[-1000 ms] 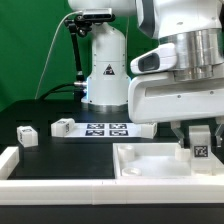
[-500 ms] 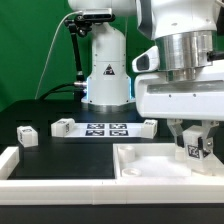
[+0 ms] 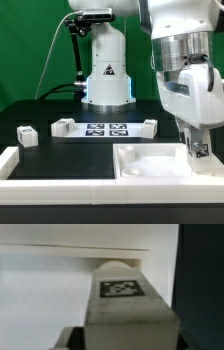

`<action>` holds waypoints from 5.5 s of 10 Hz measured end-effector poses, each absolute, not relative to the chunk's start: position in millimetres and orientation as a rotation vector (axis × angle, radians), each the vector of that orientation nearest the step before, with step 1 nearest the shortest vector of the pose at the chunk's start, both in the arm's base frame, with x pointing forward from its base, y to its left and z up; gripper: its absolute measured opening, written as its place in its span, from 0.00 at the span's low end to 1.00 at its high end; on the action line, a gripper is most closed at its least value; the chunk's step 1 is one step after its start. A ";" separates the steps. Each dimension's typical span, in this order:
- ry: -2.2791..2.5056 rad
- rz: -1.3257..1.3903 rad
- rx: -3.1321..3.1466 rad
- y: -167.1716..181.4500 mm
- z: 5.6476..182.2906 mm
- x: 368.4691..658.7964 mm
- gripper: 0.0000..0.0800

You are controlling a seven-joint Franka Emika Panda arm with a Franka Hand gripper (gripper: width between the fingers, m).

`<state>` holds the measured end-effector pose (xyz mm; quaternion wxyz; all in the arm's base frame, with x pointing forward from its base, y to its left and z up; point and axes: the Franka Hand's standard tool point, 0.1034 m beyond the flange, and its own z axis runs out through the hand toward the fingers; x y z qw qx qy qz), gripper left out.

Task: Assemble one leg

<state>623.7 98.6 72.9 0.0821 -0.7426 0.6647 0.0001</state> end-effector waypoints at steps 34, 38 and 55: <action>2.120 -0.004 -1.998 118.3 67.7 620.8 0.36; 2.161 0.017 -1.940 120.6 67.2 620.6 0.58; -0.057 -0.236 -3.071 118.9 67.2 622.0 0.52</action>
Offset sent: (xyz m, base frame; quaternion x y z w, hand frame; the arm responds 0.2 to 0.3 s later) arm 0.0036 0.0110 0.0032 -0.0238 0.0035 -0.2623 0.9647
